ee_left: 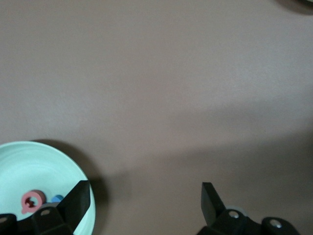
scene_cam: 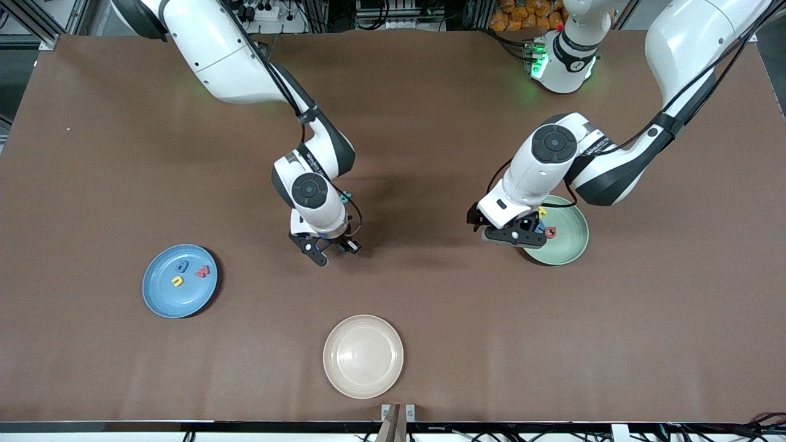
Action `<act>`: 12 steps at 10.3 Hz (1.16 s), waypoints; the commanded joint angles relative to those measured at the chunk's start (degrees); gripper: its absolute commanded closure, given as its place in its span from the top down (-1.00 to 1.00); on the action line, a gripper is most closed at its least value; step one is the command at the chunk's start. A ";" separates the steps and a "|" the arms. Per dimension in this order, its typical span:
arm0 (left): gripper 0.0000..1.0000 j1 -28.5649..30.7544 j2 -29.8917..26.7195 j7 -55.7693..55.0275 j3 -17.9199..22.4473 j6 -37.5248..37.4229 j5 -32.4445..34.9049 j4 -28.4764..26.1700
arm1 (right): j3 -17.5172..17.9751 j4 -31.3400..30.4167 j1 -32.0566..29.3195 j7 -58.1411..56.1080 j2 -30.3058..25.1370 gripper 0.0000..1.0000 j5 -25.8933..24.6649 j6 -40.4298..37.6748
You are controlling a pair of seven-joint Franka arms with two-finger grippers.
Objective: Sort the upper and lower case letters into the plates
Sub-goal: 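Grasp the blue lowercase m with the right gripper and lift it, then drop the blue m into the blue plate while the left gripper returns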
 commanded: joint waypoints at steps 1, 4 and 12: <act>1.00 -1.08 -0.02 -1.27 0.80 -0.79 2.12 1.54 | -2.07 4.10 -1.74 -6.40 -0.16 -1.00 -0.44 -3.65; 1.00 -5.11 0.33 -0.66 2.45 -0.61 4.49 3.20 | -2.08 7.45 -9.28 -21.51 -1.21 -1.00 -0.44 -10.85; 1.00 -50.70 6.48 -29.89 32.06 8.78 4.14 20.52 | -3.13 8.25 -29.26 -61.09 -4.73 -0.91 -3.95 -21.25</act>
